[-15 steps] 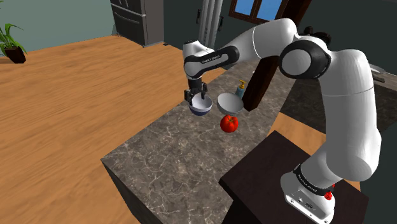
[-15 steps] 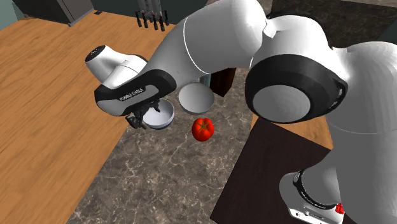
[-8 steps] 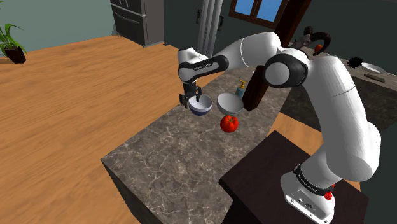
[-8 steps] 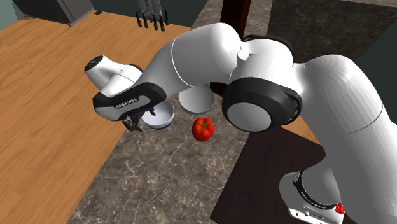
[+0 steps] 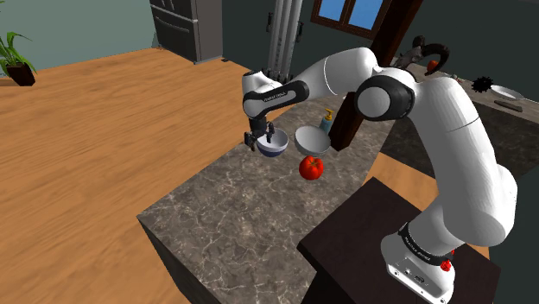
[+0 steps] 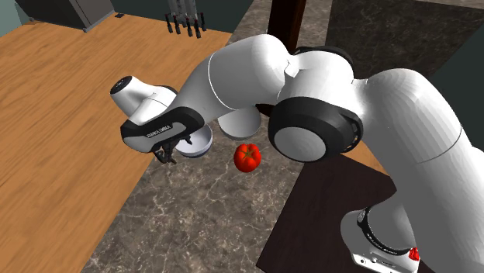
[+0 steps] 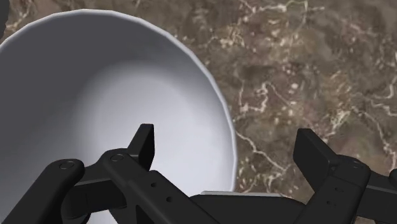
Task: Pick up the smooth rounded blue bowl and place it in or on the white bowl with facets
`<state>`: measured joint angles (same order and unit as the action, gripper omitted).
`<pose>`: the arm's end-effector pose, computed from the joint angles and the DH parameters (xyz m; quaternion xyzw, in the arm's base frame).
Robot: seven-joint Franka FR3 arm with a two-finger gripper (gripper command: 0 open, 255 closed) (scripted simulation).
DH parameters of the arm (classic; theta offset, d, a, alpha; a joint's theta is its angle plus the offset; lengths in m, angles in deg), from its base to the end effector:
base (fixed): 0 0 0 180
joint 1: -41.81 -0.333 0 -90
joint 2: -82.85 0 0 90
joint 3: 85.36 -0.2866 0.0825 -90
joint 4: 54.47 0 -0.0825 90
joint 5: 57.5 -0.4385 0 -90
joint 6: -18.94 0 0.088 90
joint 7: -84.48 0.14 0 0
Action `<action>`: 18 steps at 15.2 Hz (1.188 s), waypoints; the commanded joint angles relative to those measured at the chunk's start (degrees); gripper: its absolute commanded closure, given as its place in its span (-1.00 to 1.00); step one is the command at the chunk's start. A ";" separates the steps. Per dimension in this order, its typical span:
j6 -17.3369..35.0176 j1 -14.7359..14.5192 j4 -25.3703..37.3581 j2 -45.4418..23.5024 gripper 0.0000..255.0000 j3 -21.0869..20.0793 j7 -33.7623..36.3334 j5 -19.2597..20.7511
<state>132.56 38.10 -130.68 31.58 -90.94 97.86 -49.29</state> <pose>0.7200 0.0961 0.0917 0.9927 -0.0126 -0.1115 0.0447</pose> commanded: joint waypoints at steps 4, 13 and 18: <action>0.03 0.00 -0.02 0.00 1.00 0.00 0.00 0.00; 0.04 0.00 -0.03 0.00 1.00 0.00 0.00 0.00; -2.10 0.10 -0.38 2.50 1.00 -0.17 -0.17 -0.20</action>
<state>130.81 38.10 -130.89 33.54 -91.10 97.80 -49.46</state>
